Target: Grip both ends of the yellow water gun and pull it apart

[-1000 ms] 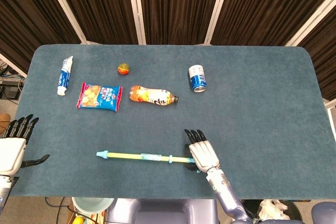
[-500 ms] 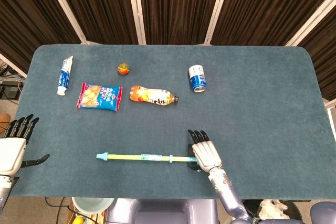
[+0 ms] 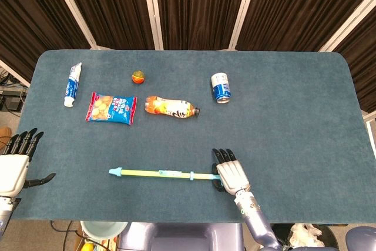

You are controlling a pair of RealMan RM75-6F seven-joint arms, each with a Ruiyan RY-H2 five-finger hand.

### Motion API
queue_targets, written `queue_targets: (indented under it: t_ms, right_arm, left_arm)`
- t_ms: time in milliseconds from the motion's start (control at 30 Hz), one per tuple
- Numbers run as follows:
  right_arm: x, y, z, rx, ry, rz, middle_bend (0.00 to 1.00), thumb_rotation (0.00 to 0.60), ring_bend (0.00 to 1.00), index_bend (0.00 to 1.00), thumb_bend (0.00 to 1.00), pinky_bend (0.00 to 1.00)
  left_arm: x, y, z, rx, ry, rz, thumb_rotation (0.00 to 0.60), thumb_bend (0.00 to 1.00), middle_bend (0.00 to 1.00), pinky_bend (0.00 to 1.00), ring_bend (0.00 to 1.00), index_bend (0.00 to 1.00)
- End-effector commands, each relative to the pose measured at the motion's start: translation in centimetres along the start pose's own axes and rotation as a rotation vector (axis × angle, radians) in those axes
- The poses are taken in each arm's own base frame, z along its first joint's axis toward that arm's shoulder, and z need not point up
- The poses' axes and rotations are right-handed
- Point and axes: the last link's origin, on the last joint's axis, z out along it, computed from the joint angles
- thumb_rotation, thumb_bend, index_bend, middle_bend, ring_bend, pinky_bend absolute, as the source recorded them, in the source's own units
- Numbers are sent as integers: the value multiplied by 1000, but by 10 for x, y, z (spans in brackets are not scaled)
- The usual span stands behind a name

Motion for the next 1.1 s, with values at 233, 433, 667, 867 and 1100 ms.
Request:
queue_targets:
  t_ms: [233,433,667,867,1100]
  right_arm:
    - [17,-4,-2,10,41,1,112,600,0,637,596,0]
    - [37,-12,-9,48,74,7,113,600,0,638,598,0]
    - [57,-23,-19,87,113,2,116,600,0,644,599,0]
    - [73,-27,-15,64,182,-2,124,600,0,651,599,0]
    - [86,-26,-5,1,267,5,127,600,0,655,609,0]
  left_arm:
    - [0,2,1,-5,0,-22,600,54,0,65,0,46]
    - [9,9,15,-18,10,-47,600,122,51,95,0,205]
    - [21,38,45,-87,28,-26,600,124,84,116,0,242]
    - [18,68,62,-142,2,6,600,125,94,116,0,274]
    - [10,101,70,-202,-33,21,600,125,96,116,0,287]
